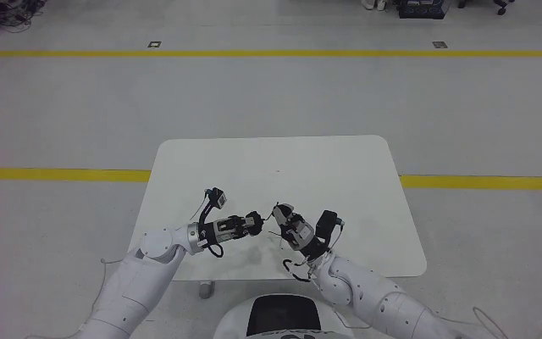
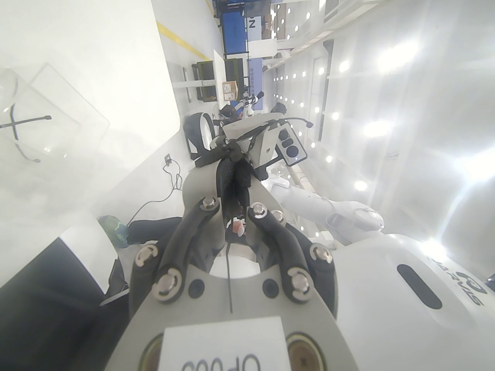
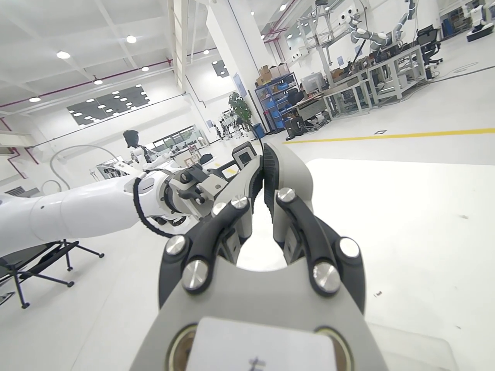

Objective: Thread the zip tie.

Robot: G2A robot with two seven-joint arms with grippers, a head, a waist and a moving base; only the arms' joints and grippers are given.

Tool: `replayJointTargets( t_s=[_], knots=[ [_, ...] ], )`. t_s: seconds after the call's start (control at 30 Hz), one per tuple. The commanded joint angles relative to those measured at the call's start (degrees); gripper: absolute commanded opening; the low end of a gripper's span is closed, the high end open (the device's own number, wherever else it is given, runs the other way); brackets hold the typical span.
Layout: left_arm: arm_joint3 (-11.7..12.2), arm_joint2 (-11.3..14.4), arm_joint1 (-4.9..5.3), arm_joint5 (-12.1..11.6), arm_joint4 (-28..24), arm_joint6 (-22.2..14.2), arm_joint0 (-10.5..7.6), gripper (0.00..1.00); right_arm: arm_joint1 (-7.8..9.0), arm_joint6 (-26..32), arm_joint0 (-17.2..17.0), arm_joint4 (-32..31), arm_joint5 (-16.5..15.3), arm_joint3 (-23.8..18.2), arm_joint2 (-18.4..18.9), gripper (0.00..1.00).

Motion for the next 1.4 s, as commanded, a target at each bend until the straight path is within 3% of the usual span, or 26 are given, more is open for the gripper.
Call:
replayJointTargets(
  t_s=[0.0,1.37],
  knots=[
    [0.0,0.0,0.00,0.0,0.0,0.0,0.00,0.00,0.01,0.2,-0.2,-0.2,0.0,0.0,0.3,0.00],
    [0.0,0.0,0.00,0.0,0.0,0.0,0.00,0.00,-1.06,2.7,-3.4,-2.3,0.0,-0.3,4.9,0.00]
  ],
)
